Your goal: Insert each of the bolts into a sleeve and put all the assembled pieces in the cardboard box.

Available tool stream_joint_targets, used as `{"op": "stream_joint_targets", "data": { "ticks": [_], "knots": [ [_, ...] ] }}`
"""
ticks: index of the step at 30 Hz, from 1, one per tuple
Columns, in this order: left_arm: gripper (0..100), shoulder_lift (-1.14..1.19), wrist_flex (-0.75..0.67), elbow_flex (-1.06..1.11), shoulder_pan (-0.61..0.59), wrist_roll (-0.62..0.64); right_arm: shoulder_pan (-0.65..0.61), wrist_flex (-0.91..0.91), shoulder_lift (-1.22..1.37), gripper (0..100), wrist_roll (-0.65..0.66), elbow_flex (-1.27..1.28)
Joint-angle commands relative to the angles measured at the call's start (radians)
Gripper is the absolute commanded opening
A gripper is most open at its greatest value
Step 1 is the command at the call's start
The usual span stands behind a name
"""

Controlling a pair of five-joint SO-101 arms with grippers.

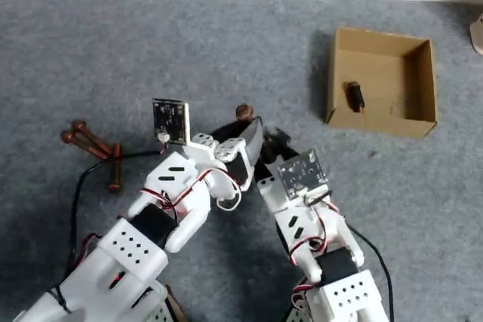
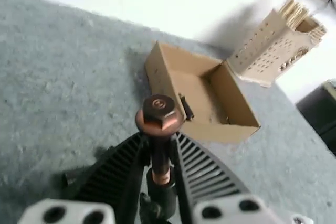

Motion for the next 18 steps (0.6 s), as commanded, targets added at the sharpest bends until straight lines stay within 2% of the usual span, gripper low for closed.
{"op": "stream_joint_targets", "data": {
  "ticks": [1,10,12,16,18],
  "knots": [
    [1,0.001,0.025,-0.001,0.024,-0.068,-0.001,-0.007,-0.096,0.5,-0.006,-0.025],
    [3,0.008,0.023,-0.007,0.021,-0.072,-0.002,-0.007,-0.096,0.5,-0.009,-0.025],
    [11,0.008,0.025,-0.007,0.021,-0.072,-0.002,-0.007,-0.096,0.5,-0.009,-0.025],
    [34,0.005,0.032,0.012,0.021,-0.064,-0.027,-0.004,-0.096,0.5,-0.006,-0.022],
    [38,0.002,0.058,0.012,0.021,-0.064,-0.033,0.007,-0.097,0.5,-0.003,-0.015]
  ]
}}
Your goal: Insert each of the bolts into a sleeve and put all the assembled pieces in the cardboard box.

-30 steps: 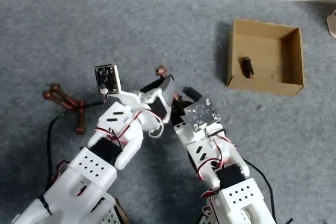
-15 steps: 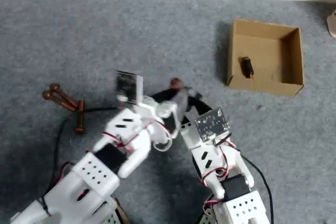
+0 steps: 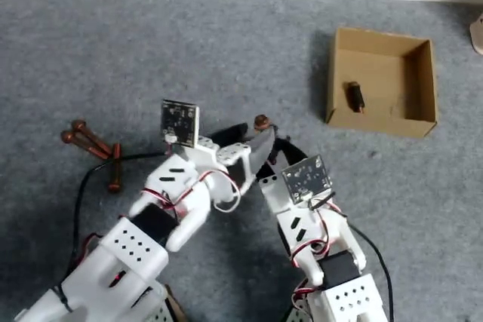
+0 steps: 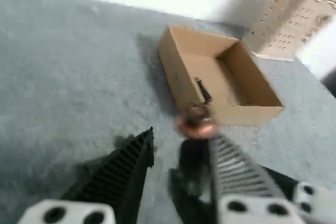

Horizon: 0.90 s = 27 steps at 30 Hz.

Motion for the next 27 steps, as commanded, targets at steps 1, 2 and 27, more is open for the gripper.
{"op": "stream_joint_targets", "data": {
  "ticks": [1,2,27],
  "knots": [
    [37,-0.013,0.041,-0.015,0.018,0.000,-0.025,0.010,-0.048,0.5,-0.002,-0.015],
    [37,-0.013,0.049,-0.021,0.018,0.000,-0.025,0.010,-0.048,0.5,-0.002,-0.013],
    [36,-0.016,0.219,-0.166,-0.053,0.115,0.162,-0.018,0.456,0.5,-0.064,-0.255]
  ]
}}
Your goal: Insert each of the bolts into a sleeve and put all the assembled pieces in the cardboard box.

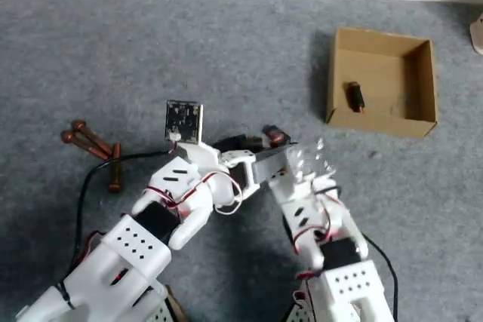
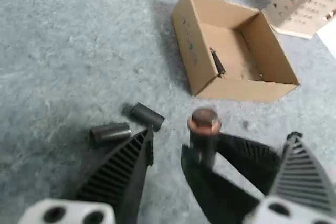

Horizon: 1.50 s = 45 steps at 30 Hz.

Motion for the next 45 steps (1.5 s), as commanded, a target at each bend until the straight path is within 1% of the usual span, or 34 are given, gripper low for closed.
{"op": "stream_joint_targets", "data": {
  "ticks": [1,3,5,7,10,16,18,23,24,27,31,33,39,42,45],
  "knots": [
    [36,-0.019,0.121,-0.137,-0.031,0.049,0.067,-0.042,0.177,0.5,-0.023,-0.166],
    [36,-0.019,0.161,-0.165,-0.058,0.052,0.091,-0.042,0.257,0.5,-0.025,-0.223],
    [36,-0.019,0.161,-0.168,-0.087,0.061,0.108,-0.042,0.308,0.5,-0.041,-0.272],
    [36,-0.019,0.160,-0.168,-0.113,0.098,0.125,-0.036,0.334,0.5,-0.046,-0.320],
    [36,-0.019,0.160,-0.168,-0.133,0.114,0.162,0.015,0.358,0.5,-0.044,-0.412],
    [36,-0.013,0.160,-0.166,-0.136,0.114,0.263,0.136,0.450,0.5,-0.025,-0.642],
    [36,-0.010,0.160,-0.166,-0.136,0.114,0.294,0.148,0.506,0.5,0.008,-0.704],
    [36,-0.010,0.160,-0.159,-0.133,0.114,0.375,0.148,0.671,0.5,0.029,-0.817],
    [36,-0.010,0.158,-0.151,-0.134,0.114,0.384,0.147,0.705,0.5,0.051,-0.843],
    [36,-0.010,0.110,-0.127,-0.136,0.109,0.406,0.143,0.806,0.5,0.106,-0.908],
    [36,-0.010,0.000,-0.062,-0.136,0.109,0.438,0.142,0.935,0.5,0.150,-1.012],
    [36,-0.010,-0.034,-0.042,-0.133,0.109,0.452,0.142,0.997,0.5,0.164,-1.069],
    [36,-0.010,-0.038,-0.038,-0.134,0.106,0.503,0.142,1.205,0.5,0.170,-1.262],
    [36,-0.010,-0.038,-0.035,-0.134,0.061,0.527,0.142,1.333,0.5,0.170,-1.374],
    [36,-0.010,-0.038,-0.035,-0.136,0.055,0.545,0.143,1.474,0.5,0.170,-1.492]
  ]
}}
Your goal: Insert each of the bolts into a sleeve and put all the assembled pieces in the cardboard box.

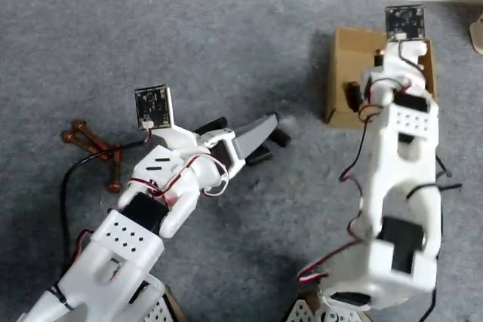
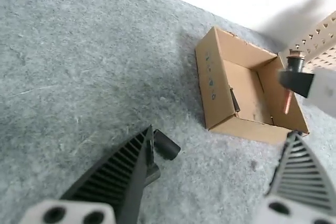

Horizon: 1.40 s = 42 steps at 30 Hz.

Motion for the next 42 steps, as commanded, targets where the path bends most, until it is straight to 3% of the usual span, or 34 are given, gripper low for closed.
{"op": "stream_joint_targets", "data": {
  "ticks": [1,9,23,29,32,42],
  "knots": [
    [36,-0.010,-0.021,-0.007,-0.008,-0.012,0.022,-0.001,0.114,0.5,0.011,-0.193],
    [36,-0.008,-0.021,-0.007,-0.008,-0.014,0.016,0.001,0.355,0.5,0.005,-0.335],
    [36,-0.008,-0.021,-0.005,-0.007,-0.014,0.028,-0.004,0.486,1.2,0.002,-0.381],
    [36,-0.008,-0.021,-0.005,-0.004,-0.014,0.044,-0.001,0.484,16.1,0.002,-0.381],
    [36,-0.008,-0.021,-0.005,-0.007,-0.014,0.045,0.008,0.481,18.7,0.002,-0.383],
    [36,-0.008,-0.021,-0.005,-0.007,-0.014,0.028,0.355,0.484,18.7,-0.052,-0.690]
  ]
}}
